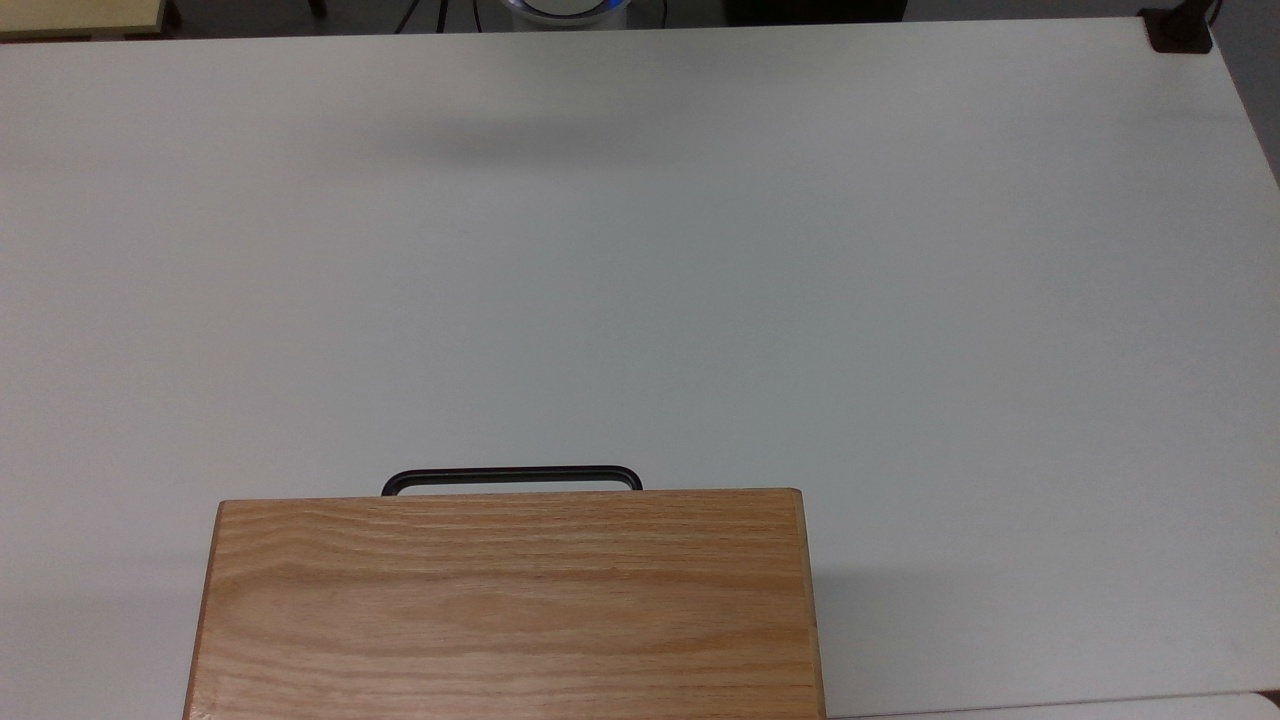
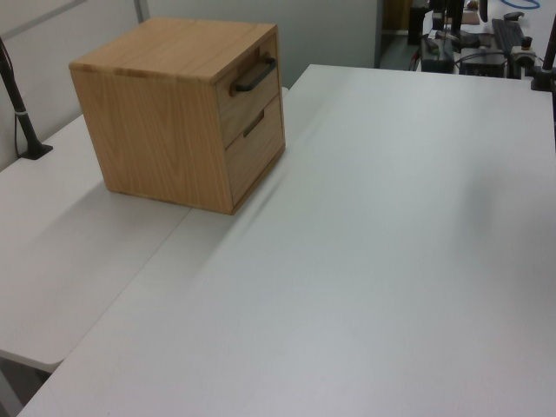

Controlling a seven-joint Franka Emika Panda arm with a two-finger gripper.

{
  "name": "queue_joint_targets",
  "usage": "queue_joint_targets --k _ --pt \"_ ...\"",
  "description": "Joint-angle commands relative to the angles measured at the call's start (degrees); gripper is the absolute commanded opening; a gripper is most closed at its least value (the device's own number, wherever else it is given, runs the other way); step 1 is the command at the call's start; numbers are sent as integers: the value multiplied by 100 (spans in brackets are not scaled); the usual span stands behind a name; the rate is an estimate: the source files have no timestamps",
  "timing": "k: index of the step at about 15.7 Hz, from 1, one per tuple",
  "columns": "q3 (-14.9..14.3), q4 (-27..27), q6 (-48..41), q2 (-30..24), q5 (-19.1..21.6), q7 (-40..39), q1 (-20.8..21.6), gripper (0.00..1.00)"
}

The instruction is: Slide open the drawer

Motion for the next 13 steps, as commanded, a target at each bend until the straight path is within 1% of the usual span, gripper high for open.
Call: queue_joint_targets --k 1,5,7,10,13 --pt "-40 -41 -35 -67 9 -65 32 100" --pt "-22 -41 -26 -67 26 6 58 100" --pt "-22 -41 -18 -58 158 76 58 100" --pt "-22 -41 210 -41 220 365 58 100" --pt "13 -58 369 -14 482 822 67 100"
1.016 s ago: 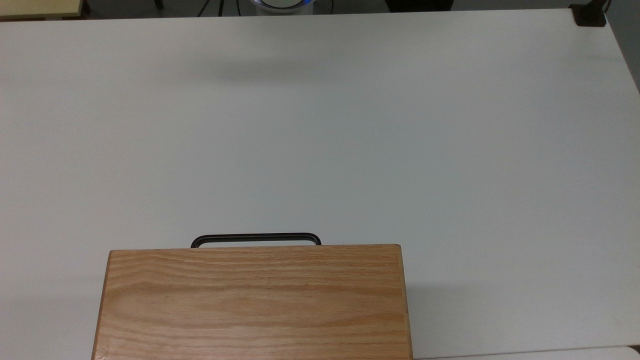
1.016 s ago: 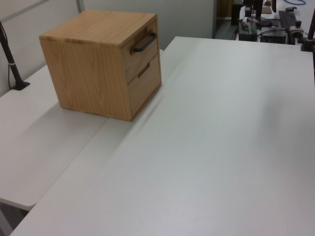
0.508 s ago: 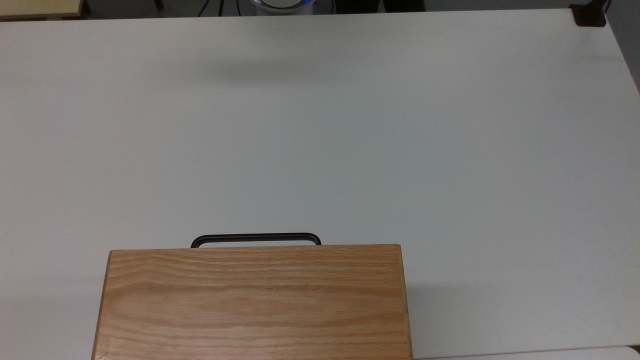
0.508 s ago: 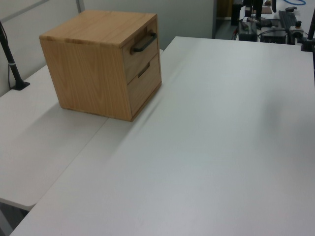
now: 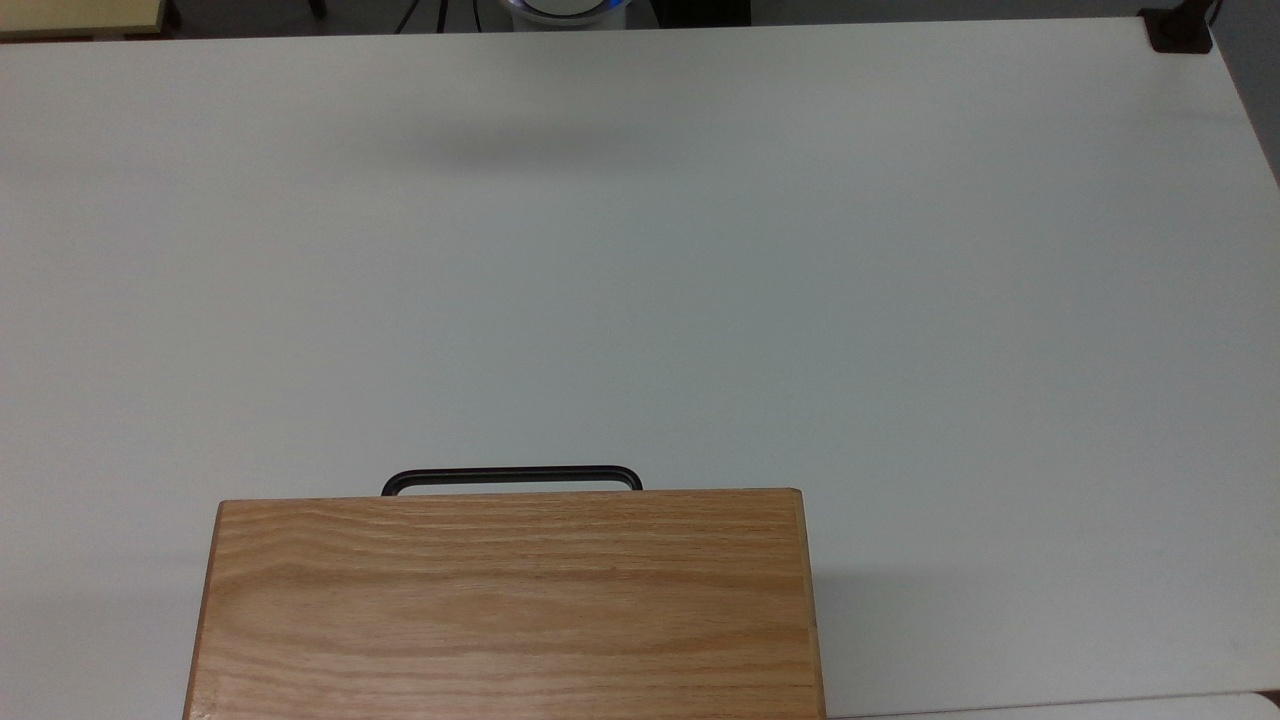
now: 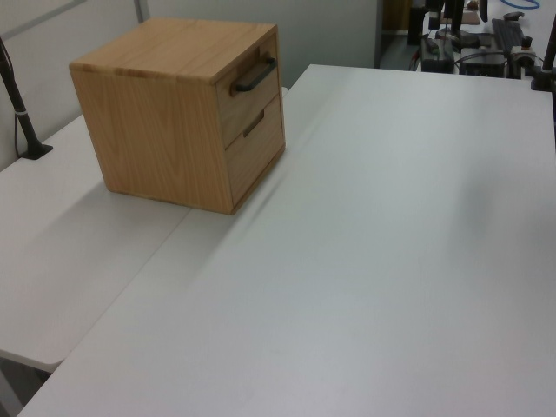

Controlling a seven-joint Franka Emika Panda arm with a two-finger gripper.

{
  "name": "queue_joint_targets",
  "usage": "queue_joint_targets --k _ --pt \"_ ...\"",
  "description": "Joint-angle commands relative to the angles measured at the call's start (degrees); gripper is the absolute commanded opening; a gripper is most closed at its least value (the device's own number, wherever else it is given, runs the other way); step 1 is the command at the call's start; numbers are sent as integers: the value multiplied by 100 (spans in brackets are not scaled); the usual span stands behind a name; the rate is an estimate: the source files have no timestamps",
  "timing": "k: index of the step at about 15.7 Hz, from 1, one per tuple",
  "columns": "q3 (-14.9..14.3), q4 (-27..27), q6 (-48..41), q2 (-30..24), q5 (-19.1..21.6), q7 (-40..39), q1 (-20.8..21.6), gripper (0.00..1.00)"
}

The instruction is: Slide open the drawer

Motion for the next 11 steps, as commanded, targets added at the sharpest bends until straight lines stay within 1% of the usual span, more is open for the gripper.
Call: queue_joint_targets --k 1,2,3,5,7,8,10,11 --pt "17 -76 287 9 328 551 74 100" --pt "26 -68 375 113 381 682 108 100" --pt "17 -41 480 227 434 988 239 100" --pt "8 -59 1119 421 740 1953 311 100" --pt "34 -199 1867 535 917 2841 433 100" --pt "34 -199 2105 606 1065 3359 504 100" --pt "34 -164 2562 729 1504 4370 627 100" --pt "34 -173 2843 764 1611 4871 775 100"
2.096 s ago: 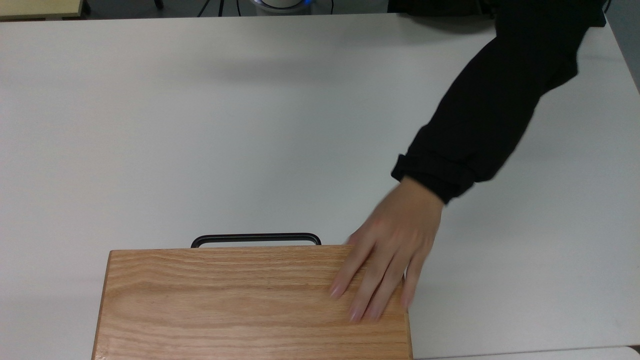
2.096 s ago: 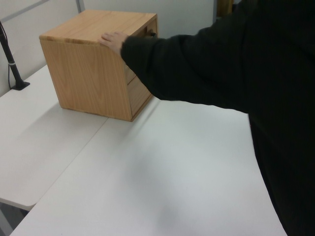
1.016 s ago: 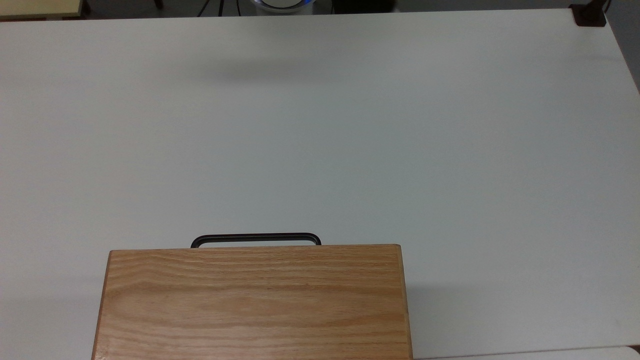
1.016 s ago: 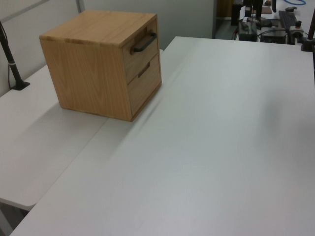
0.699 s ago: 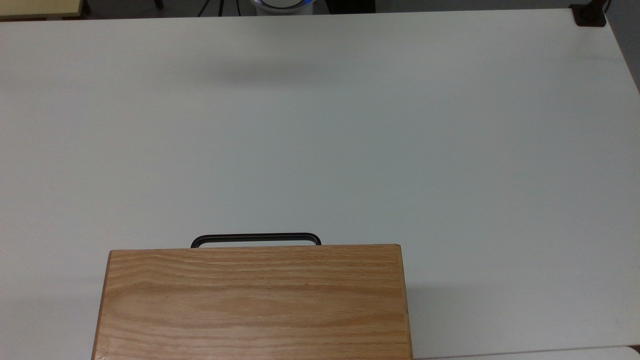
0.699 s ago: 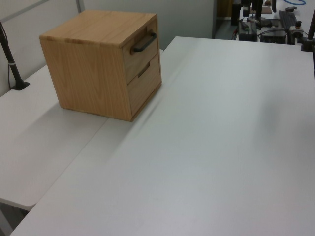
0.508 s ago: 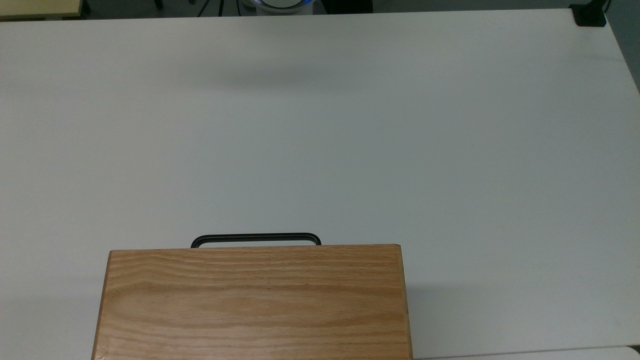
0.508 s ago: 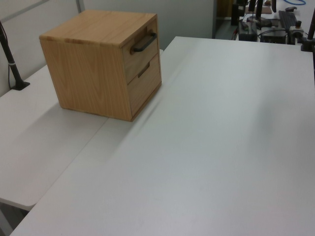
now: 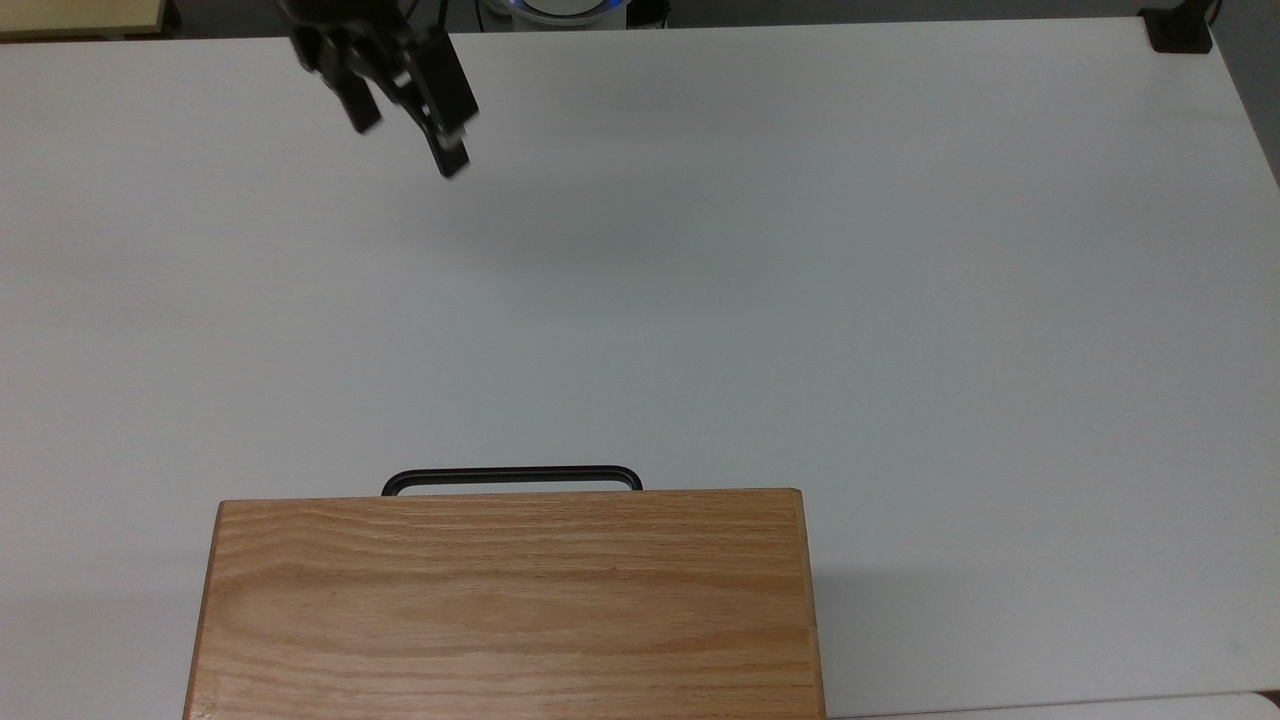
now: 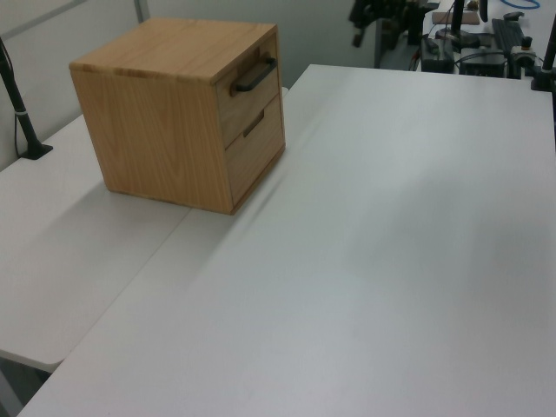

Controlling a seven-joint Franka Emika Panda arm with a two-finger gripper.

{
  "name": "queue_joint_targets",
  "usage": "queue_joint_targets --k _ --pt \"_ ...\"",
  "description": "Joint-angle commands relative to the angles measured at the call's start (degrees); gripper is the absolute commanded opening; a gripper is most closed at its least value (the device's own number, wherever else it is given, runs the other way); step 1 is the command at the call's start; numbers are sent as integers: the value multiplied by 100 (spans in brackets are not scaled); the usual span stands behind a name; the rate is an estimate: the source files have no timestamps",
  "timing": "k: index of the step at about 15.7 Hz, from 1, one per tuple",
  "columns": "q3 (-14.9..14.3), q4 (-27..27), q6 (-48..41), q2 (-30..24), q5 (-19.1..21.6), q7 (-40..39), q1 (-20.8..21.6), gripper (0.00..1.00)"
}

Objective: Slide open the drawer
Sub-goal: 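Lower the gripper toward the black handle of the upper wooden drawer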

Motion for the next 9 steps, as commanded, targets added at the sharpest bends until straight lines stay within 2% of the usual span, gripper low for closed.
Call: queue_joint_targets --k 1,4,9 --pt "-27 -57 969 166 429 1939 464 100" --pt "-36 -57 2225 579 359 3304 773 100" --pt "-62 -31 3668 984 245 4203 1063 94"
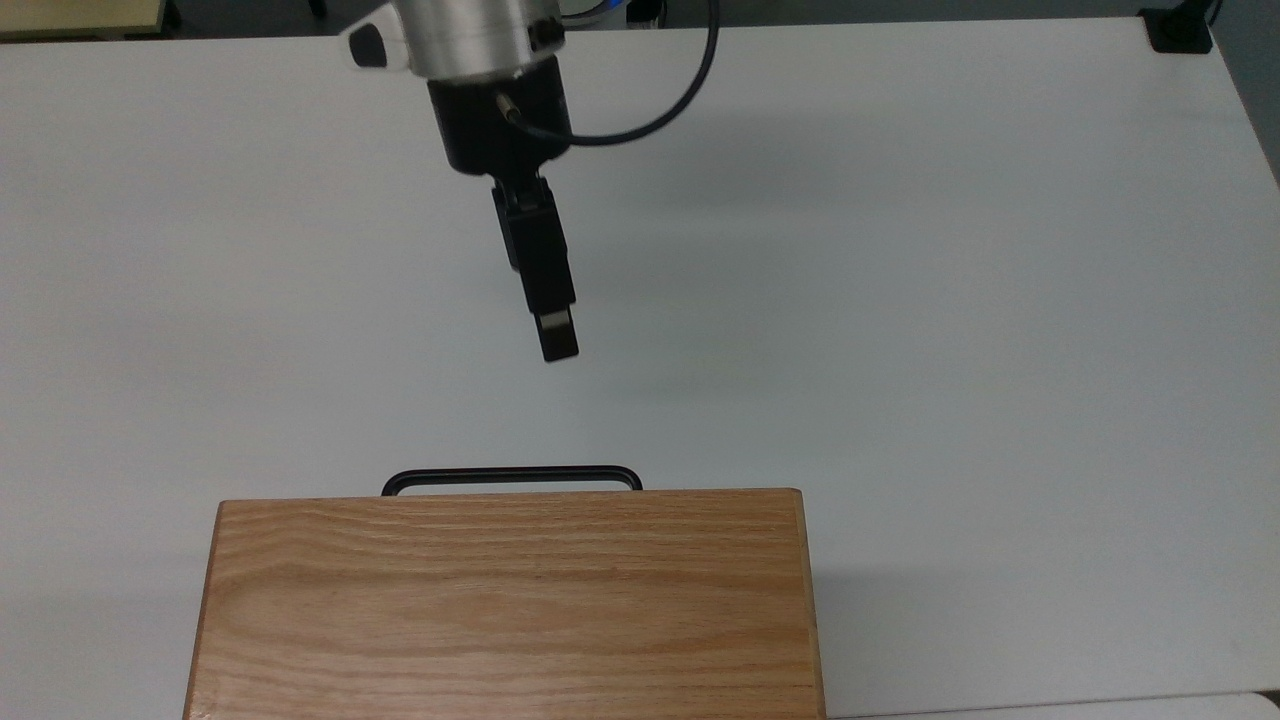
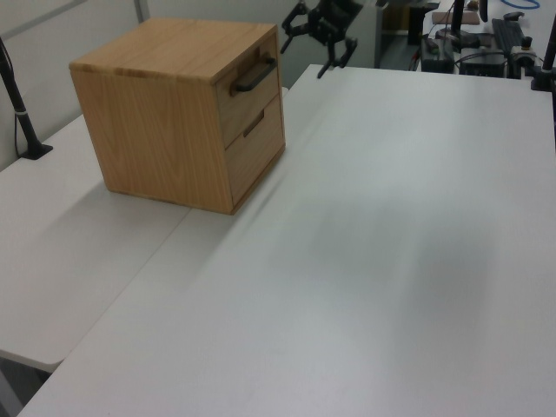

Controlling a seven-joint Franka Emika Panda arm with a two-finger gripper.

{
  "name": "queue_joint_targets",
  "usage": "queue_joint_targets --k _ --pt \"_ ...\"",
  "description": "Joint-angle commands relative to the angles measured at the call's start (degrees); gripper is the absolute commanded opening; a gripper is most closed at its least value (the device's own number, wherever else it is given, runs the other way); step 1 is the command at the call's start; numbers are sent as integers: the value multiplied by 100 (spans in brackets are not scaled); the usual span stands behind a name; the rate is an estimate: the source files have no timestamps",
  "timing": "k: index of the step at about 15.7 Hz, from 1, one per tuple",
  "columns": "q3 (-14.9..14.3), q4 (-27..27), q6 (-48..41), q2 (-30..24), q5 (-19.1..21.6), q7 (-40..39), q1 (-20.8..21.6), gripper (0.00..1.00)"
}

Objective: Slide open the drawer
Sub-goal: 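Lower the gripper toward the black handle of the upper wooden drawer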

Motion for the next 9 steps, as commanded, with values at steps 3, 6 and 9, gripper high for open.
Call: queue_joint_targets --k 3,6,9 --pt "-127 122 1227 389 -400 757 175 83" --pt "-215 166 1709 687 -481 775 166 68" --pt "-364 280 2054 942 -481 880 175 67"
